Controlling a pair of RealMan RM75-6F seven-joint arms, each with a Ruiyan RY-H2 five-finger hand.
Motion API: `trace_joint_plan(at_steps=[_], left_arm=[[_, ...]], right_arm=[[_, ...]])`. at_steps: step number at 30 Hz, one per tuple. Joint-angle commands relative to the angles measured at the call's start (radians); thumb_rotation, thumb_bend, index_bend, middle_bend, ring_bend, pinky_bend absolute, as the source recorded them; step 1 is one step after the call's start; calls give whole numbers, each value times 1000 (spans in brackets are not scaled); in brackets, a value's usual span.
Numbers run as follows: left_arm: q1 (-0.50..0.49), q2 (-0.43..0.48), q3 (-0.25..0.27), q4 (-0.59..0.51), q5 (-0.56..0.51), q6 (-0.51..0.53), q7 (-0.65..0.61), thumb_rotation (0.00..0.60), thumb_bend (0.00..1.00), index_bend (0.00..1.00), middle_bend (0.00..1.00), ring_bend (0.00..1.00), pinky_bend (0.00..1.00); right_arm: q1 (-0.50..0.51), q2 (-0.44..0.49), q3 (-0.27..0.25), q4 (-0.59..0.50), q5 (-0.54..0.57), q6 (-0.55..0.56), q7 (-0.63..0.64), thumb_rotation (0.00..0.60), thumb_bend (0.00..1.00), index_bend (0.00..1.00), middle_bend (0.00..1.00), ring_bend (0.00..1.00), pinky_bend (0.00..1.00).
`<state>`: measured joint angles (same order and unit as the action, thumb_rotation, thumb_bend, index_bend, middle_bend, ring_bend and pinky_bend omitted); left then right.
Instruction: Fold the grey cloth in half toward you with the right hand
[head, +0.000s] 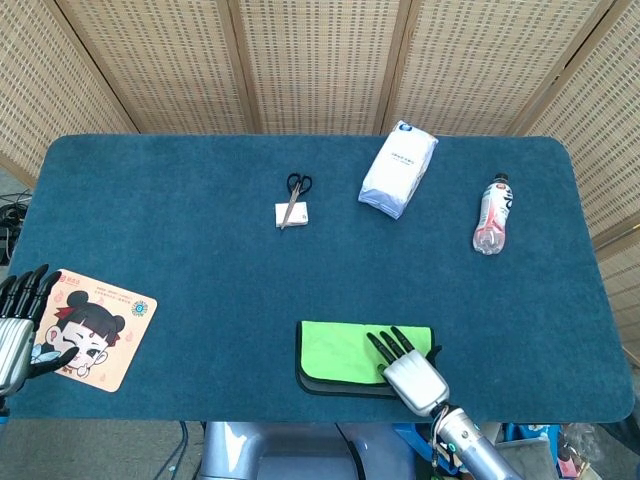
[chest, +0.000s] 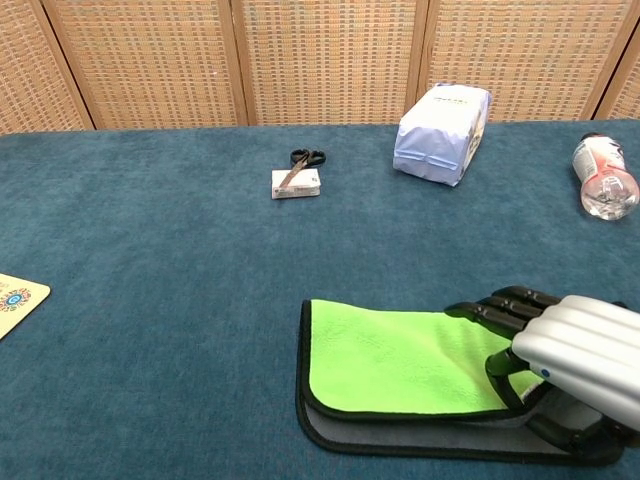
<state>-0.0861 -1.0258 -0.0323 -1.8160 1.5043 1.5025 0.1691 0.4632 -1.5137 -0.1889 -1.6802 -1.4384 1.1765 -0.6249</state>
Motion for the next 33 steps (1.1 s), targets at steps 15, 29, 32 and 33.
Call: trace_joint_plan(at_steps=[15,29,32,33], left_arm=[[2,-1,-1,0,1,1,1,600,148,0,0,0,0],[5,1,-1,1,3,5,-3,600,147,0,0,0,0],[5,1,-1,1,3,4,-3,600,146,0,0,0,0],[5,1,-1,1,3,3,-3,600,147,0,0,0,0]], right_arm=[[-32,24,-18,0,-54,-9,12,600,549,607,0,0,0],[-46,32,-11,4,-71,-34,6,600,530,199,0,0,0],[-48,40,-9,-1,-78,-35,3,600,441,26,0,0,0],[-48,41,-8,-2,-80,-34,3,600,425,5,0,0,0]])
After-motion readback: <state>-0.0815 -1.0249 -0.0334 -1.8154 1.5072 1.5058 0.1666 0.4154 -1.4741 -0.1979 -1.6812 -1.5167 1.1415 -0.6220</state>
